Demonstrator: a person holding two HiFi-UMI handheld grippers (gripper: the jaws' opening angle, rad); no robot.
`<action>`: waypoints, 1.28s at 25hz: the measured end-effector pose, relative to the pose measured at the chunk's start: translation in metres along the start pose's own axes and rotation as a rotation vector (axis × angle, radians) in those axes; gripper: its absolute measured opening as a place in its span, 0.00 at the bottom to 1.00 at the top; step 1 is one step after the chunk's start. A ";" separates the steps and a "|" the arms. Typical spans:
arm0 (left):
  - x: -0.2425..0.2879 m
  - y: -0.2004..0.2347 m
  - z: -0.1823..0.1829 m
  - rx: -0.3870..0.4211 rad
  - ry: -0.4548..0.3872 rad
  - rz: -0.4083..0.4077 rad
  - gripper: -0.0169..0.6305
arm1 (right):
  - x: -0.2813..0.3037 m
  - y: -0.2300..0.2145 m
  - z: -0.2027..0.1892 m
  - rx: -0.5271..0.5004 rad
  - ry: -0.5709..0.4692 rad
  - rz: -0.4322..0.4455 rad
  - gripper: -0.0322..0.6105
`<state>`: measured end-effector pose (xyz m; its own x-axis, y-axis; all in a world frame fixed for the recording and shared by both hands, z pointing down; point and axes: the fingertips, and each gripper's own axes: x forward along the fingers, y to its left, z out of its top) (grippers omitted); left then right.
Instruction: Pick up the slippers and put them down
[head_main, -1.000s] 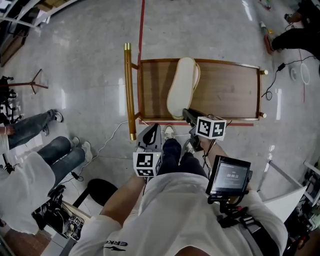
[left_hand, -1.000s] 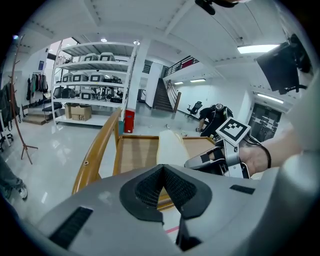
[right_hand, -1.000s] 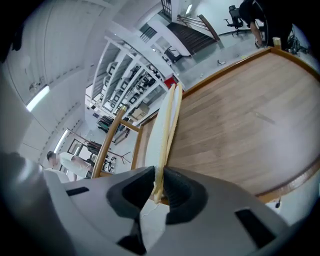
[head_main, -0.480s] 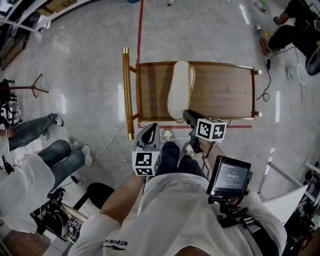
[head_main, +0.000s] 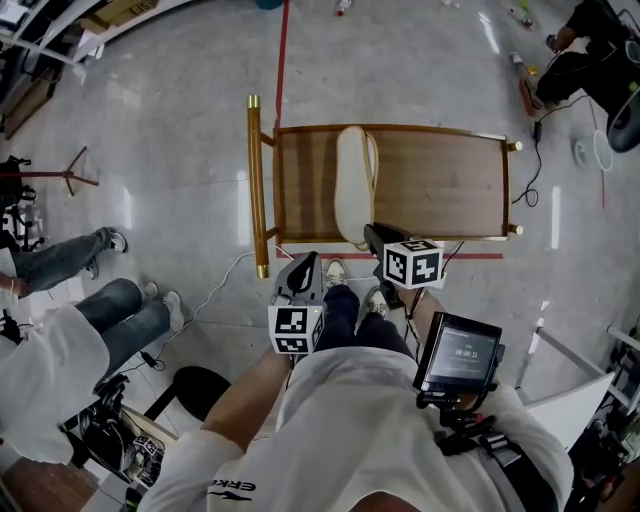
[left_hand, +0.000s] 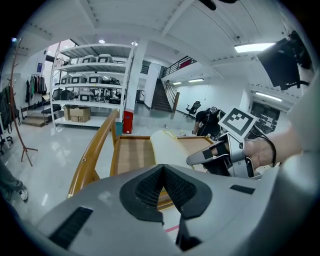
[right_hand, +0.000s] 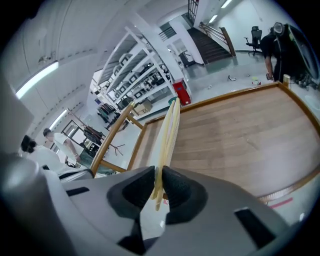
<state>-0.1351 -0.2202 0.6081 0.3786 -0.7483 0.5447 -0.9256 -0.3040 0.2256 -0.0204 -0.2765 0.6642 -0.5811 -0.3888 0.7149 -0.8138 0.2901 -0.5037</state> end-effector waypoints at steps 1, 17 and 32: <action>0.001 0.001 -0.002 -0.001 0.003 -0.001 0.03 | 0.001 0.002 0.001 -0.010 0.003 -0.003 0.13; 0.110 -0.006 -0.048 0.126 0.194 -0.211 0.03 | 0.015 0.020 0.006 -0.061 0.018 0.026 0.14; 0.118 -0.018 -0.068 0.173 0.244 -0.277 0.03 | 0.043 0.035 0.003 -0.115 0.086 0.049 0.36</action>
<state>-0.0736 -0.2632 0.7233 0.5844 -0.4685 0.6625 -0.7673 -0.5848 0.2632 -0.0741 -0.2859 0.6753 -0.6129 -0.2971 0.7321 -0.7749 0.4069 -0.4836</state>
